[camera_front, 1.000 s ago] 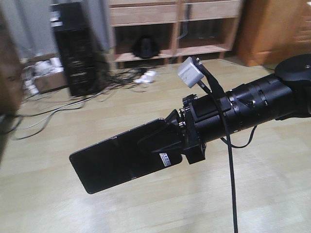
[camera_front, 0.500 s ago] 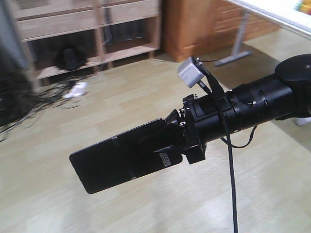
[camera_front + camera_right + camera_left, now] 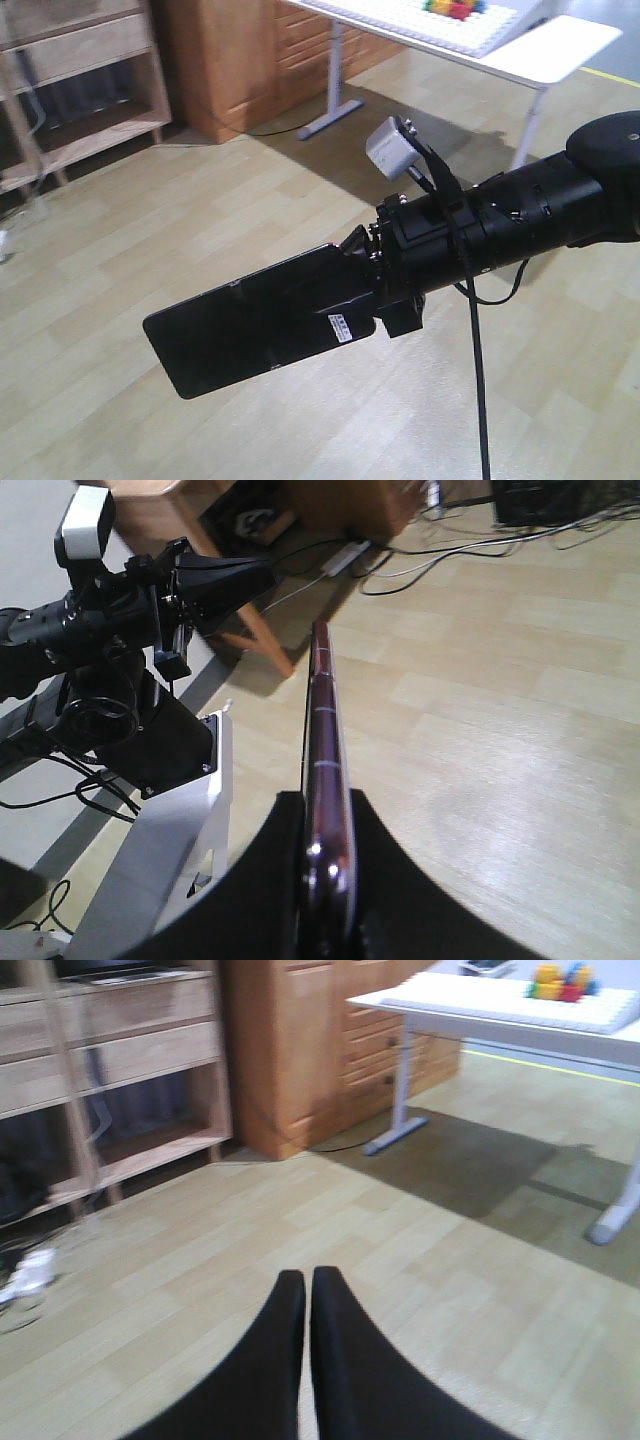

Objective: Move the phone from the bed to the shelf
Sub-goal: 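Carry the phone in the right gripper toward the white desk with blocks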

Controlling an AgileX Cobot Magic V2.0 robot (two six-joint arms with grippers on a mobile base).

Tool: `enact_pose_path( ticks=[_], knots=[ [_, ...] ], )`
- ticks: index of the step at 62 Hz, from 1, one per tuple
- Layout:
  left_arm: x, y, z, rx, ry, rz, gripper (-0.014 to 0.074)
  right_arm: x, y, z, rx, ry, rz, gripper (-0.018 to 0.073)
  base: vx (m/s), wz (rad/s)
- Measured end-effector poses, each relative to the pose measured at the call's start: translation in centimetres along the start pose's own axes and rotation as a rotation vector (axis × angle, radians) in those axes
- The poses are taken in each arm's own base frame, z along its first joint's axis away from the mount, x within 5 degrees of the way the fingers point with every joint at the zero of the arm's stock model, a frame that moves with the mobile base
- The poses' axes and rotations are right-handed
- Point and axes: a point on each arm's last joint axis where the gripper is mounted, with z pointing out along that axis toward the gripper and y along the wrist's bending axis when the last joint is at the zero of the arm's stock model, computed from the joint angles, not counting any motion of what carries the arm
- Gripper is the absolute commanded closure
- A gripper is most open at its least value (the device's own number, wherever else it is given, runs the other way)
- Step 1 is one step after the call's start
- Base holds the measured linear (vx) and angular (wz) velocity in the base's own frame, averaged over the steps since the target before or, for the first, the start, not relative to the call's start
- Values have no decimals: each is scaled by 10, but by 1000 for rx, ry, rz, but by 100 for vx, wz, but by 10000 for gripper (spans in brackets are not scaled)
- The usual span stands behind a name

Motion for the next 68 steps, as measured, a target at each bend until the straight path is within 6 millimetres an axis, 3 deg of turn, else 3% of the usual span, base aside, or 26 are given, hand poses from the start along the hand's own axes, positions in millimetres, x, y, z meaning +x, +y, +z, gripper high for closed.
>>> enact_pose_path(
  ticks=[68],
  knots=[
    [0, 0, 0, 0, 0, 0, 596, 0, 0, 0, 0, 0, 0, 561, 22, -57]
  ],
)
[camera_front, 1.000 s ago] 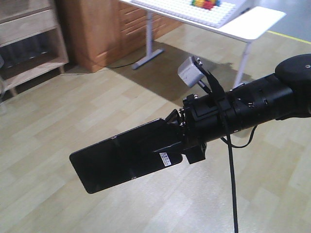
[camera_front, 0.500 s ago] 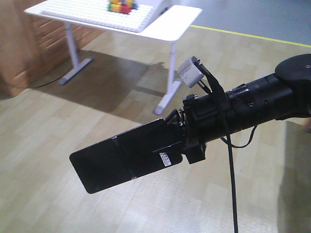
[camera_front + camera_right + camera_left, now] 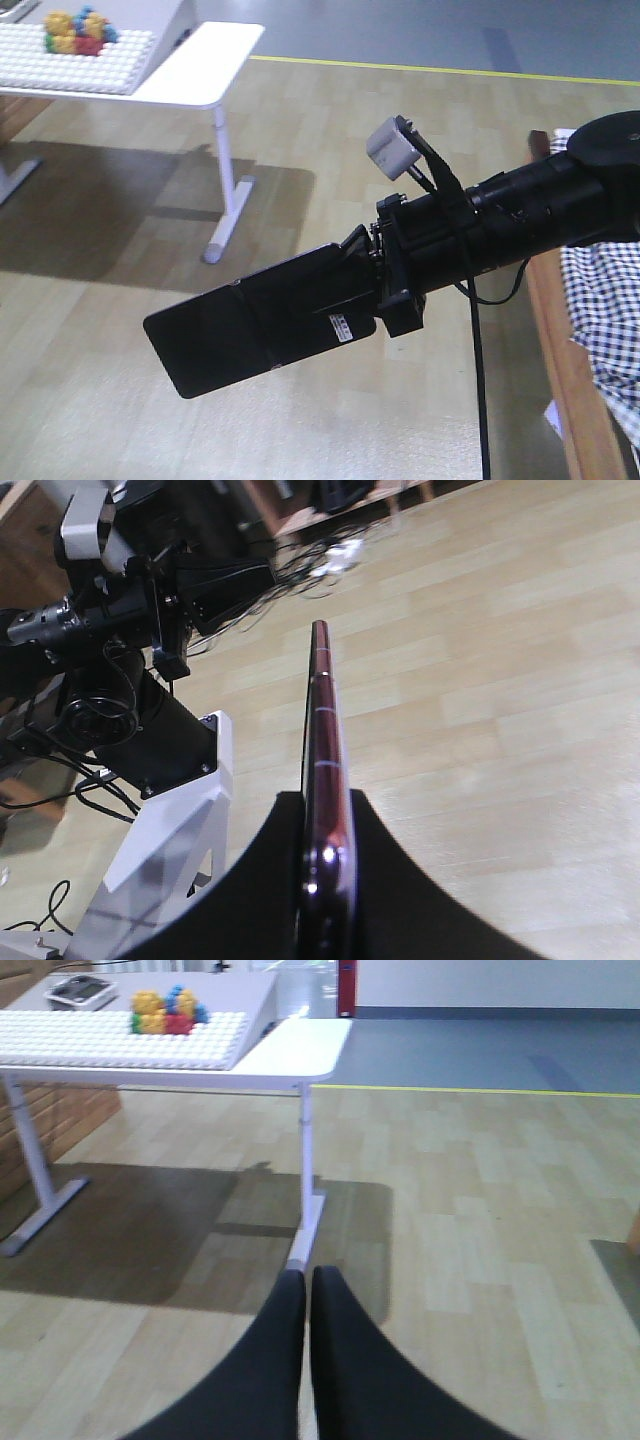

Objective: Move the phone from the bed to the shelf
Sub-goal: 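Carry the phone in the right gripper toward the white desk with blocks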

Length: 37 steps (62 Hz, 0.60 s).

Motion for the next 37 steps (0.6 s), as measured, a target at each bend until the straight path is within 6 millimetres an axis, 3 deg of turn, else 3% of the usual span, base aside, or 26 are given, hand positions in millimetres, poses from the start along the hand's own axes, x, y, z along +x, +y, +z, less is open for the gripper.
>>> enact_pose_path(
  ticks=[17, 37],
  knots=[
    [0, 0, 0, 0, 0, 0, 596, 0, 0, 0, -1, 0, 0, 561, 23, -32],
    [0, 0, 0, 0, 0, 0, 596, 0, 0, 0, -1, 0, 0, 561, 27, -8]
  ],
)
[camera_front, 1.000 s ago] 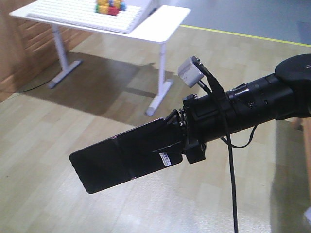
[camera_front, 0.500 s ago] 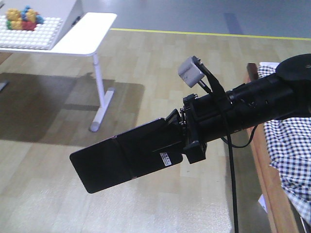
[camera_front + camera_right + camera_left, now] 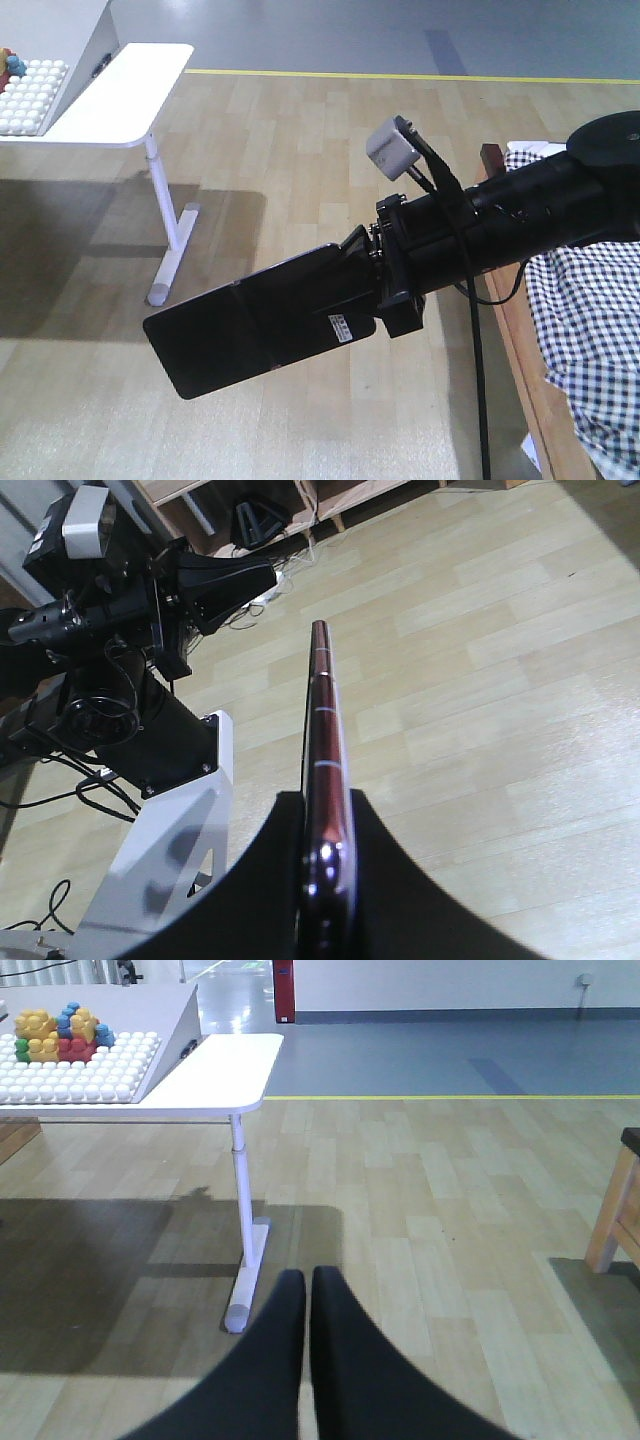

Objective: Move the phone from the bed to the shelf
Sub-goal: 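Carry the phone in the right gripper toward the white desk with blocks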

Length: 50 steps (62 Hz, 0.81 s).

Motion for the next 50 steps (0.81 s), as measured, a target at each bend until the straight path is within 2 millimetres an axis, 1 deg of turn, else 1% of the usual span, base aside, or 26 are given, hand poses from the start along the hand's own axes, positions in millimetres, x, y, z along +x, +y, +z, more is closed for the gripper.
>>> enact_pose_path(
  ticks=[19, 50],
  knots=[
    [0, 0, 0, 0, 0, 0, 596, 0, 0, 0, 0, 0, 0, 561, 31, 5],
    [0, 0, 0, 0, 0, 0, 596, 0, 0, 0, 0, 0, 0, 561, 32, 14]
  ],
)
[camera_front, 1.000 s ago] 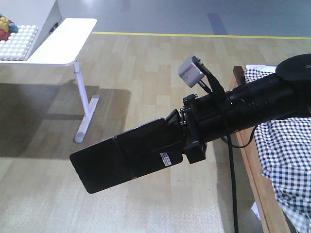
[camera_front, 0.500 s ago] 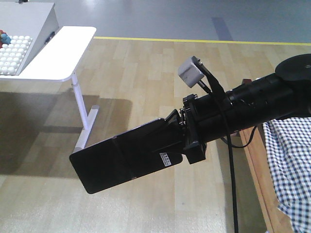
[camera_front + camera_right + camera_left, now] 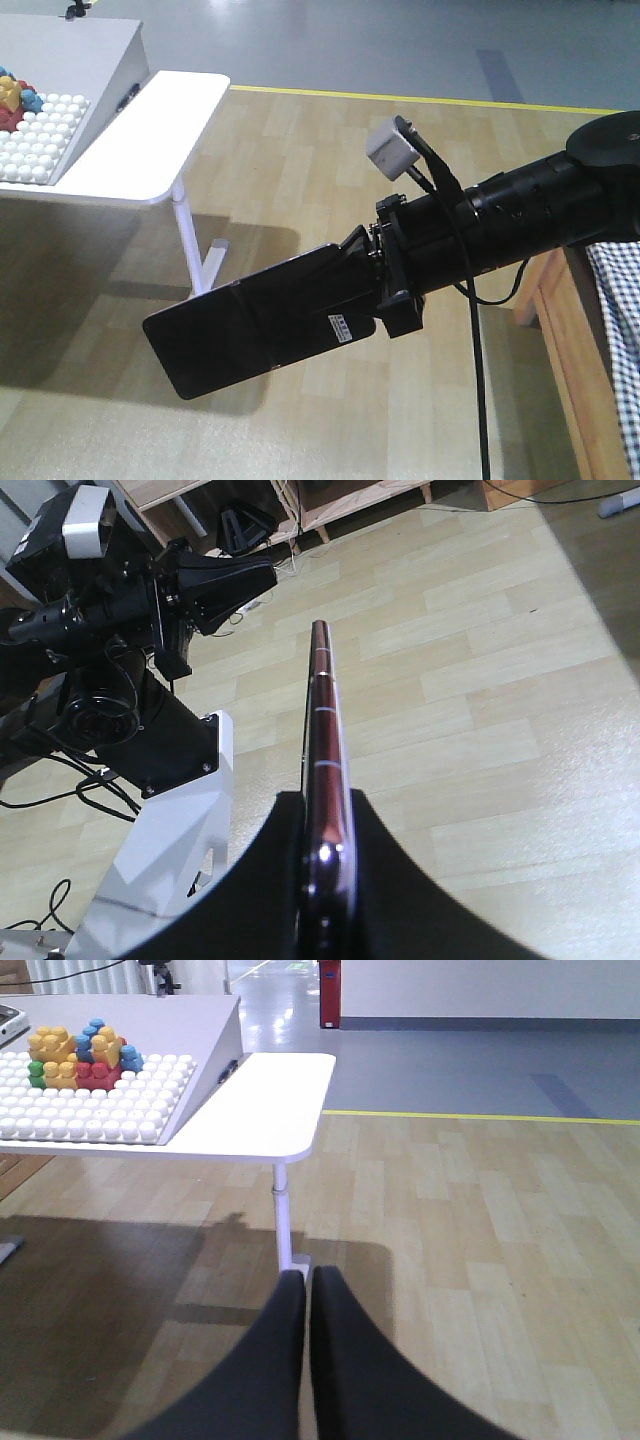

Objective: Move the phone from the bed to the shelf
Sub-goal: 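Carry the phone in the right gripper toward the white desk with blocks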

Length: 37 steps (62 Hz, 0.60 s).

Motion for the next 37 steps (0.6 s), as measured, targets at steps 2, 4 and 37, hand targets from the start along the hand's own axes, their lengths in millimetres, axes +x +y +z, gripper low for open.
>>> enact_pose_path(
  ticks=[2, 4, 37],
  knots=[
    [0, 0, 0, 0, 0, 0, 596, 0, 0, 0, 0, 0, 0, 561, 33, 16],
    [0, 0, 0, 0, 0, 0, 596, 0, 0, 0, 0, 0, 0, 561, 32, 15],
    [0, 0, 0, 0, 0, 0, 596, 0, 0, 0, 1, 0, 0, 561, 31, 16]
  ],
)
